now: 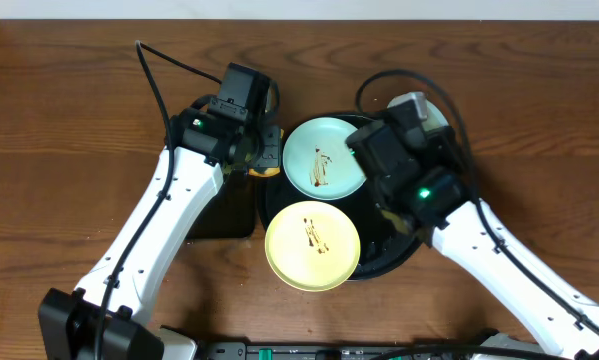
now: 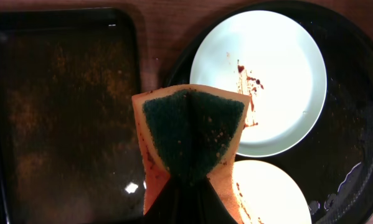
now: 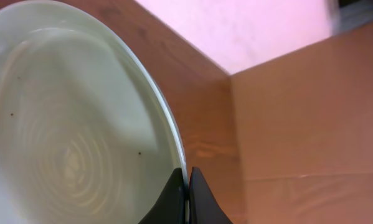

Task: Clean dirty plates on tray and stack at the side
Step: 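Carry the cleaned plate right and set it on the table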

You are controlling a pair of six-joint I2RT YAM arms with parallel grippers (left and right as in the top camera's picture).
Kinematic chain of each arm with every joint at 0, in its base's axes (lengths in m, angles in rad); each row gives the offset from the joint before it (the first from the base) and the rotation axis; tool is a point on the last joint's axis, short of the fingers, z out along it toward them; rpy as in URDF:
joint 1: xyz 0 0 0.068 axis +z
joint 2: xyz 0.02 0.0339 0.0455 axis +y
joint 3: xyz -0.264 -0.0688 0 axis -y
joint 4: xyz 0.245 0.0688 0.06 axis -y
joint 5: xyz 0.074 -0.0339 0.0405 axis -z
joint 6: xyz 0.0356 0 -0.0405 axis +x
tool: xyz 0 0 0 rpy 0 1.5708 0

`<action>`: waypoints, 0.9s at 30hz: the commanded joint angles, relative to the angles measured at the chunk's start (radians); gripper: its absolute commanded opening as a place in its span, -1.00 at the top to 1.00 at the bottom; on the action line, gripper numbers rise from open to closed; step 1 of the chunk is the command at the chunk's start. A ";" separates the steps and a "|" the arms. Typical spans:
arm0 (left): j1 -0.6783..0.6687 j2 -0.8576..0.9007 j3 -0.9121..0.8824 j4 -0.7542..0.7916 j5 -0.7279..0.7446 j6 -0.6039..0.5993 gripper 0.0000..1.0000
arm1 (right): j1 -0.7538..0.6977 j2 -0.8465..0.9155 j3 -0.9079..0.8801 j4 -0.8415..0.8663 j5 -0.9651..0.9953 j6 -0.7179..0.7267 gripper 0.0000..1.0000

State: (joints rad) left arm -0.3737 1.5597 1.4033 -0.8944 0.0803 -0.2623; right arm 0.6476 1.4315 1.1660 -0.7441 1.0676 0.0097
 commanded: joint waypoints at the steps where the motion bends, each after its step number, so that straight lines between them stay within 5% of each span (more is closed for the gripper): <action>1: 0.005 -0.005 0.014 -0.003 0.006 -0.001 0.85 | -0.094 -0.011 0.021 -0.014 -0.093 0.164 0.98; 19: 0.005 -0.005 0.014 -0.006 0.006 -0.001 0.85 | -0.876 0.071 0.014 0.024 -0.676 0.398 0.98; 27: 0.005 -0.005 0.014 -0.007 0.006 -0.001 0.85 | -0.994 0.239 0.014 0.127 -0.713 0.398 0.98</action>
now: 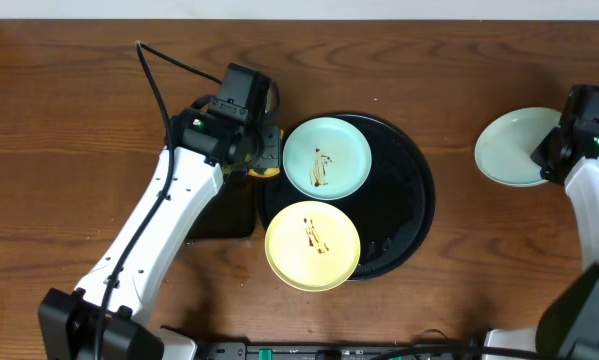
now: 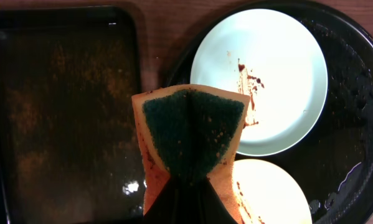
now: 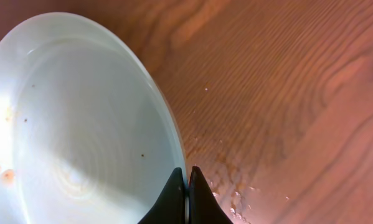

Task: Clean dirty plates on tray and stack at the side
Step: 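Carry the cleaned plate right and set it on the table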

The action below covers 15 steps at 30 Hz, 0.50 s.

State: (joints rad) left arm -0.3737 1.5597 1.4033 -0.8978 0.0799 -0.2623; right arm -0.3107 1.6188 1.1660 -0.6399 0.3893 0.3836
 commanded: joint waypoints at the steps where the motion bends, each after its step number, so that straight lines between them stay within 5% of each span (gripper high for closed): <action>1: 0.005 -0.005 0.014 -0.003 0.007 -0.001 0.85 | -0.046 0.073 0.014 0.029 -0.042 0.024 0.98; 12: 0.005 -0.005 0.014 -0.003 0.007 -0.002 0.85 | -0.066 0.154 0.015 -0.073 -0.102 0.019 0.97; 15: 0.005 -0.005 0.014 -0.003 0.007 -0.002 0.85 | -0.065 0.122 0.019 -0.086 -0.113 0.020 0.65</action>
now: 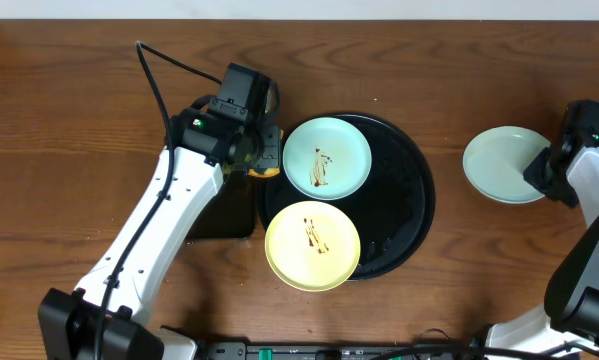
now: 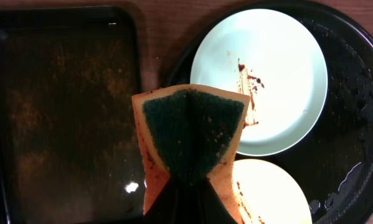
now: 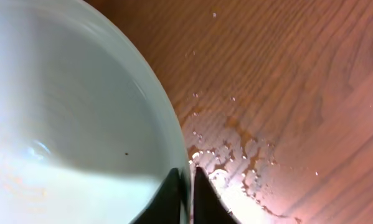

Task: Clean dirty plates on tray and stack at the side
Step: 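Carry the cleaned plate right and set it on the table, then move the right gripper back to the top pale green plate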

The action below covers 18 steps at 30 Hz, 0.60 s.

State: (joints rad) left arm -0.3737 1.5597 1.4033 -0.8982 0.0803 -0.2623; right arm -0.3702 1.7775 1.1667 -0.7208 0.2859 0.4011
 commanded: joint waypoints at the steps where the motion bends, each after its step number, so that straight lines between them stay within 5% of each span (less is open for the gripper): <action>1: 0.005 -0.005 0.014 -0.003 0.006 -0.001 0.85 | -0.006 -0.053 0.020 0.000 -0.034 0.002 0.45; 3: 0.005 -0.005 0.014 -0.003 0.006 -0.001 0.85 | -0.004 -0.100 0.026 0.032 -0.147 -0.012 0.21; 12: 0.005 -0.004 0.014 -0.001 0.006 -0.001 0.85 | 0.120 -0.244 0.030 0.084 -0.674 -0.232 0.07; 18: 0.005 0.006 0.014 0.017 0.006 -0.001 0.85 | 0.359 -0.195 0.028 0.077 -0.685 -0.315 0.06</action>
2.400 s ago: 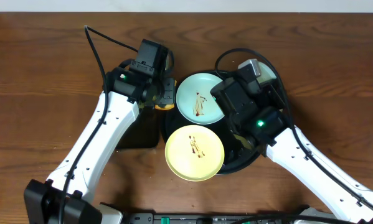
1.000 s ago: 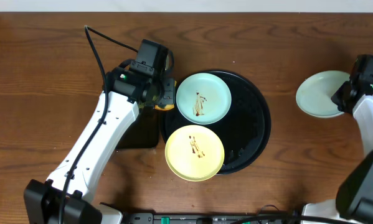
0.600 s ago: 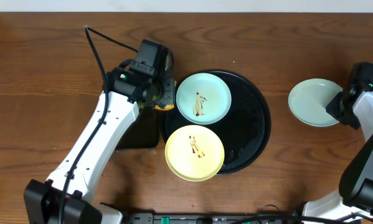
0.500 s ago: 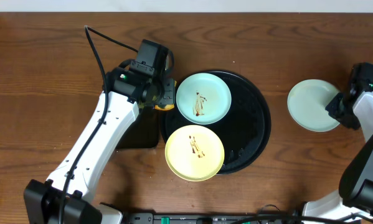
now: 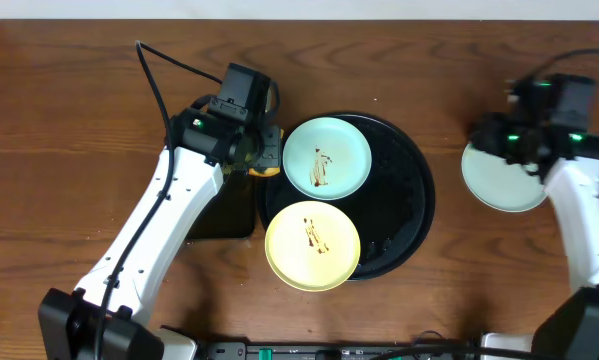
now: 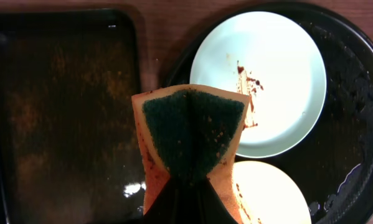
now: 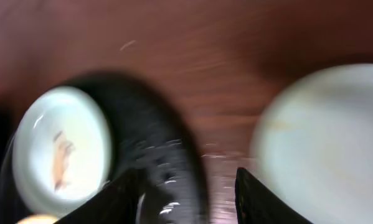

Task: Clean dirty plates on tray and stack at the side
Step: 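Move the right gripper back to the top pale green plate, then scrub the top pale green plate with the sponge in the left gripper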

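On the round black tray point(image 5: 409, 200) lie a pale green plate point(image 5: 326, 158) with brown smears and a yellow plate point(image 5: 312, 245), also smeared. A third, clean pale green plate point(image 5: 504, 178) rests on the wood at the right. My left gripper point(image 6: 187, 180) is shut on a folded orange and green sponge point(image 6: 189, 130), held beside the smeared green plate point(image 6: 259, 81). My right gripper point(image 7: 189, 193) is open and empty, hovering by the clean plate point(image 7: 329, 137) and facing the round tray point(image 7: 158, 149); that view is blurred.
A black rectangular tray point(image 6: 61, 106) holding dark liquid sits left of the round tray, partly under my left arm point(image 5: 169, 210). Bare wooden table lies all around. A cable point(image 5: 169, 65) runs behind the left arm.
My right gripper has opened and let go of the clean plate, which now lies on the table at the right. The gripper has lifted and turned toward the round tray. The left arm has not moved.
My right gripper first held the clean pale plate by its rim over the round tray. Then it held the plate at the table's right side, then low on the wood, still pinched. Now the plate lies free. The left gripper kept the sponge still throughout.
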You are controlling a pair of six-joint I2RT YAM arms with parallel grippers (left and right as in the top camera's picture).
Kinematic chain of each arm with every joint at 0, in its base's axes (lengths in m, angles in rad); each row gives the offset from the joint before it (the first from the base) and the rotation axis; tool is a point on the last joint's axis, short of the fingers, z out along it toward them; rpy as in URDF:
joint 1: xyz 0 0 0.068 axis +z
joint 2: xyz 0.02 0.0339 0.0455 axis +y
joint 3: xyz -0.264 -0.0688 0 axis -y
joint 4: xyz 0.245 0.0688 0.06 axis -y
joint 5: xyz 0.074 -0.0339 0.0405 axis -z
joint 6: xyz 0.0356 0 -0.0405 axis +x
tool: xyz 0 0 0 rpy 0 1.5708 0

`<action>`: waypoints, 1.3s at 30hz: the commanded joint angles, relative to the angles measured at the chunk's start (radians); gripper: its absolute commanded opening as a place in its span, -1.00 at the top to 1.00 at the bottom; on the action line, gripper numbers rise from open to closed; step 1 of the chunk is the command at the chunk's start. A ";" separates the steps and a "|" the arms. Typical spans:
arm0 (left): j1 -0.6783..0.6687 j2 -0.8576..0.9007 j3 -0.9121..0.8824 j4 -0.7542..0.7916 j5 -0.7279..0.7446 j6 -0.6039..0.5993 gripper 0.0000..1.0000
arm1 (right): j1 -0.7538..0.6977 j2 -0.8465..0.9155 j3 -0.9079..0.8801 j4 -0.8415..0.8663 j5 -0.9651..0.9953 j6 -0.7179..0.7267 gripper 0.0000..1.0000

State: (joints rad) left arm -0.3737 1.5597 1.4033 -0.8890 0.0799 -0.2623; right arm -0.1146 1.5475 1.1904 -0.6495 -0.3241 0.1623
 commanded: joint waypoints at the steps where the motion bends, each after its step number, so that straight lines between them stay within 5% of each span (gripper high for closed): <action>1: 0.005 0.009 0.014 0.011 0.007 -0.001 0.85 | 0.148 0.055 0.004 0.015 -0.067 -0.074 0.07; 15: 0.002 0.055 0.013 0.054 0.019 -0.001 0.85 | 0.418 0.370 0.004 0.116 0.064 0.097 0.33; 22: -0.001 0.094 0.011 0.101 0.087 -0.001 0.85 | 0.422 0.407 0.004 0.107 0.066 0.114 0.67; 39: -0.163 0.304 0.011 0.256 0.190 -0.001 0.85 | 0.421 0.407 0.004 0.081 0.068 0.121 0.97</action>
State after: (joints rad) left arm -0.5098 1.8305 1.4033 -0.6231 0.2527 -0.2623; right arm 0.2996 1.9427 1.1904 -0.5640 -0.2718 0.2771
